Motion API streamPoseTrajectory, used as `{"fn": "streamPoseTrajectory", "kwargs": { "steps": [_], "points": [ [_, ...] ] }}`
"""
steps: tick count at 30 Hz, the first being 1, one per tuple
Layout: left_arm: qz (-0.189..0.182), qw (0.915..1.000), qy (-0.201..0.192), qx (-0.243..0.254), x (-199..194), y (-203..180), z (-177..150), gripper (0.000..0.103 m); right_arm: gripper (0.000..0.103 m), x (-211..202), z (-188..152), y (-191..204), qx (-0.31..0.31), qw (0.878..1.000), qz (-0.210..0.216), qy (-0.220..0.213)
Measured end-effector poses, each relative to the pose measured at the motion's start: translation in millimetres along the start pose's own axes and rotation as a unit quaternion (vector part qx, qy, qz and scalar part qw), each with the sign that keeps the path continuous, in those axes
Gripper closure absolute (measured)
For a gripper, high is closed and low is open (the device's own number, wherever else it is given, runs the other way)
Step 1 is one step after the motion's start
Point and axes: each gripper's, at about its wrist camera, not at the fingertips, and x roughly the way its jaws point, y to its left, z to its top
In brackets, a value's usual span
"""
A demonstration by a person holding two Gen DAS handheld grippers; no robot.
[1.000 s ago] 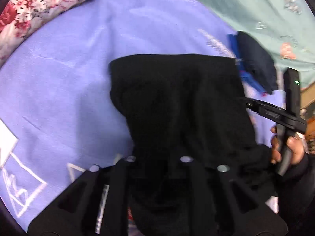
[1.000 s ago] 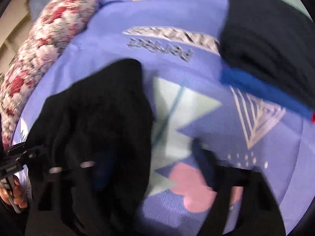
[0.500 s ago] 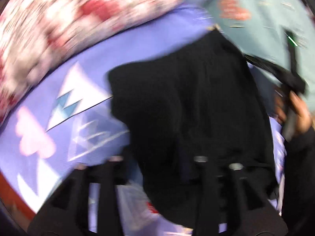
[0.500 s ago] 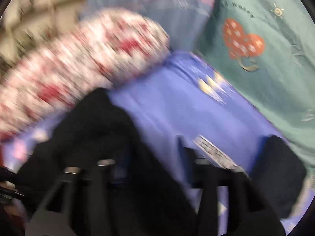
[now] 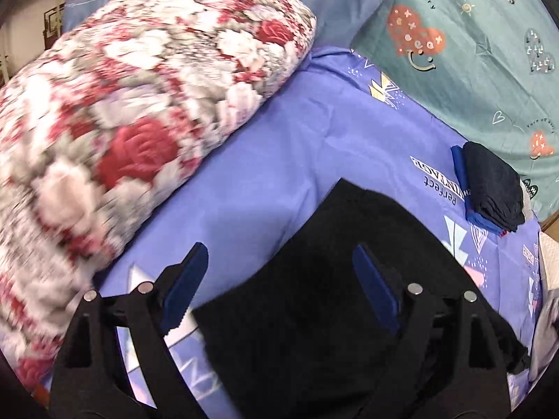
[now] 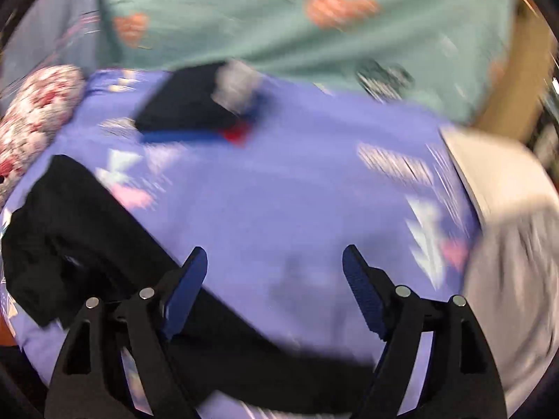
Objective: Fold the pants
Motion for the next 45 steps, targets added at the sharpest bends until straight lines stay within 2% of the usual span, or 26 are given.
{"fn": "streamPoseTrajectory", "kwargs": {
  "steps": [2, 5, 7, 9, 11, 12, 13, 14, 15, 17, 19, 21, 22, 23, 24, 25, 27, 28, 29, 30, 31, 32, 34, 36, 39, 45],
  "points": [
    [0.001, 0.9999, 0.011, 0.012, 19.8, -13.3, 9.5, 0.017, 0.023, -5.9, -44.3, -49.3, 0.051, 0.998, -0.032, 0.023],
    [0.008, 0.9988, 0.045, 0.019, 54.3, -27.3, 17.5, 0.017, 0.023, -6.9, -81.1, -90.4, 0.119, 0.991, -0.046, 0.031],
    [0.015, 0.9974, 0.067, 0.020, 72.7, -35.6, 16.6, 0.017, 0.023, -0.9, -92.5, -103.4, 0.150, 0.988, -0.016, 0.033],
    [0.017, 0.9961, 0.084, 0.019, 84.0, -42.7, 9.4, 0.017, 0.022, 22.6, -101.9, -106.4, 0.162, 0.984, 0.034, 0.065],
    [0.017, 0.9952, 0.094, 0.019, 88.3, -47.0, 0.4, 0.017, 0.022, 46.5, -99.7, -90.3, 0.145, 0.982, 0.050, 0.106],
    [0.018, 0.9946, 0.099, 0.022, 89.0, -49.5, -4.4, 0.017, 0.027, 60.9, -100.6, -86.3, 0.134, 0.981, 0.053, 0.129],
    [0.019, 0.9942, 0.103, 0.027, 88.3, -51.4, -8.8, 0.017, 0.065, 69.8, -102.0, -83.1, 0.128, 0.979, 0.069, 0.144],
    [0.021, 0.9939, 0.104, 0.031, 87.8, -52.8, -12.1, 0.017, 0.082, 73.8, -101.8, -80.9, 0.125, 0.977, 0.087, 0.151],
    [0.025, 0.9936, 0.105, 0.033, 85.2, -52.5, -15.8, 0.017, 0.086, 74.9, -96.0, -76.6, 0.118, 0.974, 0.118, 0.153],
    [0.030, 0.9935, 0.106, 0.029, 82.1, -49.1, -18.5, 0.017, 0.087, 42.3, -69.4, -67.2, 0.083, 0.983, 0.141, 0.080],
    [0.034, 0.9937, 0.105, 0.020, 77.1, -42.7, -18.1, 0.017, 0.087, -1.3, -45.7, -66.0, 0.056, 0.985, 0.161, 0.005],
    [0.031, 0.9945, 0.099, 0.012, 71.3, -37.7, -16.4, 0.017, 0.088, -65.0, -33.6, -76.2, 0.023, 0.979, 0.178, -0.097],
    [0.030, 0.9948, 0.097, 0.010, 69.4, -36.2, -16.0, 0.017, 0.098, -90.9, -37.2, -82.7, -0.001, 0.973, 0.186, -0.133],
    [0.029, 0.9949, 0.096, 0.010, 68.1, -35.0, -15.8, 0.017, 0.098, -111.4, -47.8, -89.9, -0.032, 0.970, 0.187, -0.155],
    [0.029, 0.9949, 0.096, 0.011, 67.7, -33.5, -16.1, 0.017, 0.097, -118.8, -61.5, -93.9, -0.063, 0.968, 0.195, -0.146],
    [0.029, 0.9947, 0.098, 0.012, 68.8, -32.1, -16.6, 0.016, 0.086, -115.0, -72.5, -94.6, -0.089, 0.969, 0.189, -0.129],
    [0.029, 0.9940, 0.105, 0.012, 73.2, -30.6, -17.4, 0.016, 0.060, -91.2, -117.0, -97.4, -0.117, 0.983, 0.132, -0.048],
    [0.032, 0.9936, 0.108, 0.013, 76.1, -30.6, -17.7, 0.016, 0.059, -76.7, -138.1, -103.4, -0.107, 0.988, 0.114, -0.007],
    [0.033, 0.9933, 0.110, 0.013, 78.5, -31.3, -17.6, 0.016, 0.059, -68.9, -152.4, -108.9, -0.091, 0.988, 0.121, 0.018],
    [0.034, 0.9931, 0.112, 0.014, 82.1, -32.4, -16.8, 0.016, 0.059, -62.2, -171.2, -113.9, -0.066, 0.988, 0.137, 0.038],
    [0.036, 0.9929, 0.113, 0.014, 84.9, -34.3, -16.0, 0.016, 0.058, -62.6, -181.2, -117.8, -0.051, 0.988, 0.139, 0.036],
    [0.037, 0.9927, 0.114, 0.014, 87.9, -36.2, -14.6, 0.016, 0.056, -64.8, -185.9, -122.6, -0.031, 0.988, 0.149, 0.027],
    [0.035, 0.9924, 0.117, 0.013, 93.5, -41.1, -10.6, 0.016, 0.034, -72.6, -187.9, -134.1, 0.025, 0.987, 0.159, -0.002],
    [0.032, 0.9924, 0.117, 0.020, 97.1, -48.6, -7.9, 0.016, 0.028, -64.2, -175.0, -145.3, 0.089, 0.986, 0.144, -0.004],
    [0.032, 0.9911, 0.120, 0.046, 100.6, -60.5, -6.4, 0.016, 0.028, -24.6, -157.1, -149.9, 0.170, 0.972, 0.162, 0.032],
    [0.057, 0.9879, 0.117, 0.083, 105.4, -58.7, 1.6, 0.015, 0.028, 37.7, -151.5, -109.4, 0.153, 0.977, 0.115, 0.095]
  ]
}}
